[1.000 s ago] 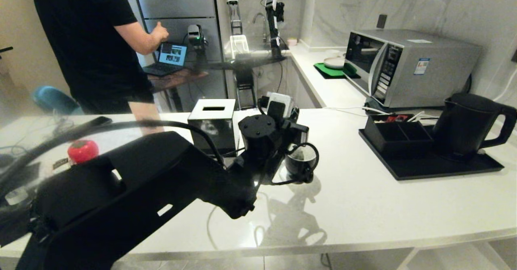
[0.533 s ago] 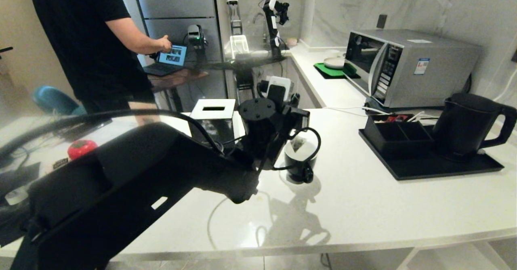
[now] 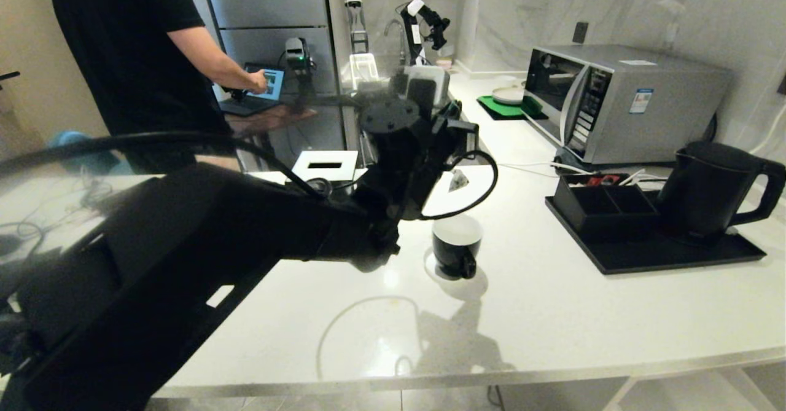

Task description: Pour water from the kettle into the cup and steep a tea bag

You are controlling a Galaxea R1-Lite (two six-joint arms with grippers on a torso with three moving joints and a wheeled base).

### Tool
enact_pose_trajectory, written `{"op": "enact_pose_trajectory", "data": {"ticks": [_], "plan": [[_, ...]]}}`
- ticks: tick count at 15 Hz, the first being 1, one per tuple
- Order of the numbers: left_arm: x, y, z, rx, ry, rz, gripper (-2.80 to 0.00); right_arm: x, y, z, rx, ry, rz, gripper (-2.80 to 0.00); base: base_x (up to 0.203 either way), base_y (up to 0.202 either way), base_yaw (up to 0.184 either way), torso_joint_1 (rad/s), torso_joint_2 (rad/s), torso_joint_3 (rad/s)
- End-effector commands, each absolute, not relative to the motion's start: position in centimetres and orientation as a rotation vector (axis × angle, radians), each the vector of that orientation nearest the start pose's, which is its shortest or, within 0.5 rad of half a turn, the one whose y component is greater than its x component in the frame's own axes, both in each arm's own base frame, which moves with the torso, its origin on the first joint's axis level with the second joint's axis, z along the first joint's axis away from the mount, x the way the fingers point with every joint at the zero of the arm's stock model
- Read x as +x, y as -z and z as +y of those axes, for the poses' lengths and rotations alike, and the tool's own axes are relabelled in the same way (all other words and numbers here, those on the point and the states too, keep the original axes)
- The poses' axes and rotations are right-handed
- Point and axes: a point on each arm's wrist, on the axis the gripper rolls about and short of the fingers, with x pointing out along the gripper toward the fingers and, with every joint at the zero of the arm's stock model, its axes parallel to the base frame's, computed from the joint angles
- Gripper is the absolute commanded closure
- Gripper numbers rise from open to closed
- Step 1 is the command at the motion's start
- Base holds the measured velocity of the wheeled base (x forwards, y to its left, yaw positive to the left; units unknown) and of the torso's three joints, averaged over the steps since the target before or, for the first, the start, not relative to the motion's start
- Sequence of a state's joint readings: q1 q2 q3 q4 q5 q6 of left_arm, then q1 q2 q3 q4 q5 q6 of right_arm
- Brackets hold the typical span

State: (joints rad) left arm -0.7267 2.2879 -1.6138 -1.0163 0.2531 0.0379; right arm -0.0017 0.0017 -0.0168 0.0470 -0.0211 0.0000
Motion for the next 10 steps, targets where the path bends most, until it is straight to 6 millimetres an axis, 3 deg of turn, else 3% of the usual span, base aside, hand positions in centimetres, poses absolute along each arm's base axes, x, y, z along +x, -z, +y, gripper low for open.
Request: {"op": "enact_pose_trajectory", "data": {"ticks": [1, 6, 10], "plan": [[35.8, -23.4, -30.0, -0.148, 0.441, -0.364, 0.0, -2.4, -7.5, 0.0, 0.0, 0.023, 0.031, 0.0, 0.0, 0.0, 0.0, 0.0, 0.0, 0.0], [36.8, -26.6, -25.8, -0.15, 0.358, -0.402, 0.0, -2.4, -7.5, 0.0, 0.0, 0.023, 0.032, 0.0, 0.0, 0.0, 0.0, 0.0, 0.0, 0.0], [38.5, -27.6, -21.9, -0.12, 0.269, -0.365, 0.0, -2.4, -7.5, 0.0, 0.0, 0.023, 0.032, 0.0, 0.0, 0.0, 0.0, 0.0, 0.0, 0.0]]}}
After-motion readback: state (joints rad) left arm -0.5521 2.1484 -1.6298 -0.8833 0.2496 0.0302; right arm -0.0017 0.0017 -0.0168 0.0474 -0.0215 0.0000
